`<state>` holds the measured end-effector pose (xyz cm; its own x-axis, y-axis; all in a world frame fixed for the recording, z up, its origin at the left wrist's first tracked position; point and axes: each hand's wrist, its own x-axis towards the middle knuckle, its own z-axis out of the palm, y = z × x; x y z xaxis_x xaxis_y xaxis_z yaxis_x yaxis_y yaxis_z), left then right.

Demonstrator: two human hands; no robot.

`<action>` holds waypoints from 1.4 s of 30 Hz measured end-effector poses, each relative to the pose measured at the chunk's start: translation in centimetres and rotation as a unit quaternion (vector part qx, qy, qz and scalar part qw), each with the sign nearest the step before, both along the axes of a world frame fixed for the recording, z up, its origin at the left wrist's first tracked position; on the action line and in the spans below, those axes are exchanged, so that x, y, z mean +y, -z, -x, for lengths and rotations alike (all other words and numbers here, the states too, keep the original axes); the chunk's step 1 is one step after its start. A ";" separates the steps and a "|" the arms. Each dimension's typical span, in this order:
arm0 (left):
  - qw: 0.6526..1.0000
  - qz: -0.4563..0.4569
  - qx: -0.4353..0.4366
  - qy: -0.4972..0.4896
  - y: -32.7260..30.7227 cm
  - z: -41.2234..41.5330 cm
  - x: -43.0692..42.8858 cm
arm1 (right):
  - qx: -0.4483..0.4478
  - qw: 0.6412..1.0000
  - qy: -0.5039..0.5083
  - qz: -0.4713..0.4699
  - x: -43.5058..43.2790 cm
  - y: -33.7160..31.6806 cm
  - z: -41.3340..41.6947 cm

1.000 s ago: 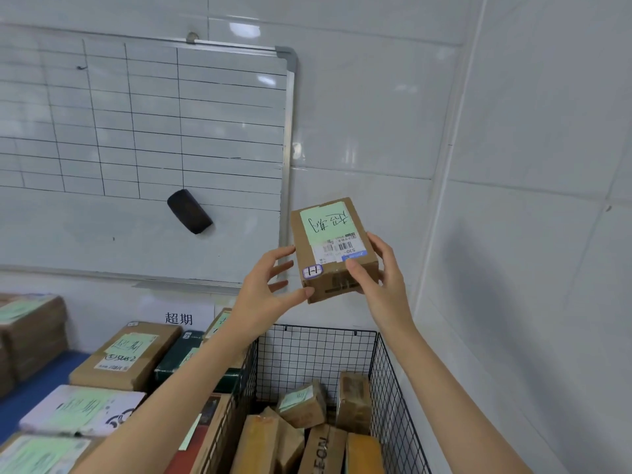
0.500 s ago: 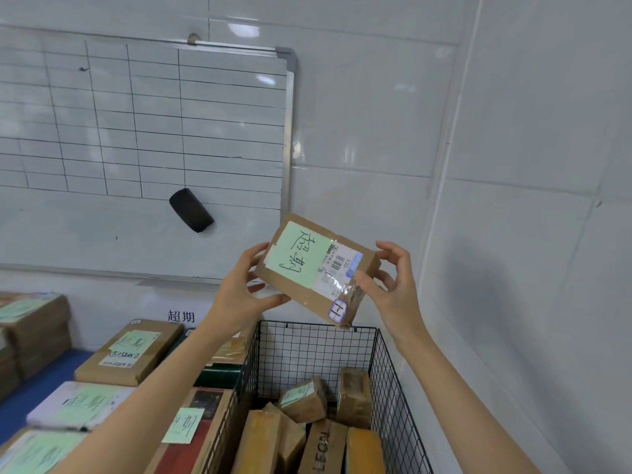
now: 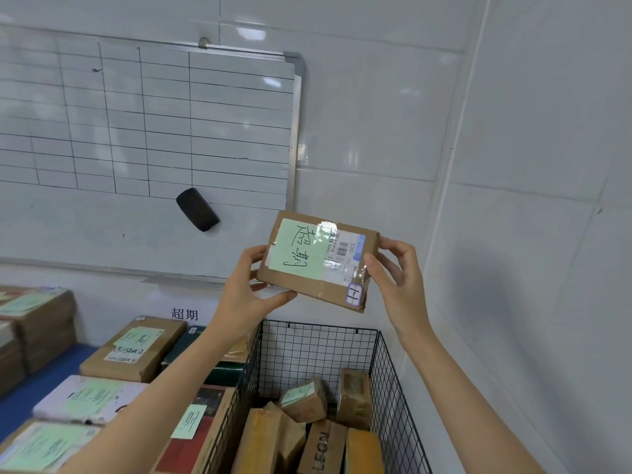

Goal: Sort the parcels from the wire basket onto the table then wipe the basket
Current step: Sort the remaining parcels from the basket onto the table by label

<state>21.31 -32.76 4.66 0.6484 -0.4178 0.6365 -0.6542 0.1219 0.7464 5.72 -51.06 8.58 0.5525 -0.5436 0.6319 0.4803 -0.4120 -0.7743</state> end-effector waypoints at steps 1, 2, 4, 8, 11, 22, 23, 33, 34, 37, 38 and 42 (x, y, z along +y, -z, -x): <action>1.000 0.002 0.000 0.001 -0.2 0.2 0.1 | 0.009 1.000 -0.001 0.008 0.1 -0.1 0.1; 1.000 0.004 0.002 0.000 -0.3 0.4 0.1 | 0.018 1.000 -0.003 0.017 0.1 -0.1 0.1; 1.000 0.007 0.006 -0.001 -0.5 0.7 0.2 | 0.040 0.999 -0.001 0.034 0.2 0.0 0.1; 1.000 0.009 0.009 -0.016 -0.1 1.1 0.3 | 0.091 0.995 0.001 0.044 0.1 0.2 -0.2; 1.000 0.005 0.011 -0.020 0.3 1.2 0.6 | 0.123 0.991 -0.026 0.049 -0.3 0.4 -0.2; 0.998 -0.056 -0.018 0.031 0.9 1.8 2.4 | 0.140 0.988 -0.034 0.061 -1.6 0.8 1.0; 0.997 -0.062 -0.027 0.033 1.1 1.9 2.5 | 0.142 0.987 -0.036 0.064 -1.7 0.9 1.0; 0.992 -0.114 -0.055 0.018 2.4 2.4 3.4 | 0.148 0.985 -0.032 0.077 -1.4 2.0 1.2; 0.992 -0.112 -0.059 0.007 2.5 2.5 3.4 | 0.139 0.987 -0.031 0.070 -1.2 2.1 1.1; 0.994 -0.089 -0.050 -0.029 3.1 3.2 3.4 | 0.102 0.994 -0.027 0.020 0.0 2.5 1.1; 0.995 -0.078 -0.043 -0.044 3.3 3.4 3.4 | 0.091 0.995 -0.025 0.004 0.4 2.7 1.0; 0.995 -0.029 -0.012 -0.097 3.9 4.3 3.8 | 0.073 0.995 -0.053 -0.032 2.3 3.6 0.2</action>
<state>17.03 -28.99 0.73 0.7057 -0.3231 0.6306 -0.6783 -0.0508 0.7331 5.52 -48.77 4.99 0.6928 -0.5133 0.5065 0.3981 -0.3134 -0.8622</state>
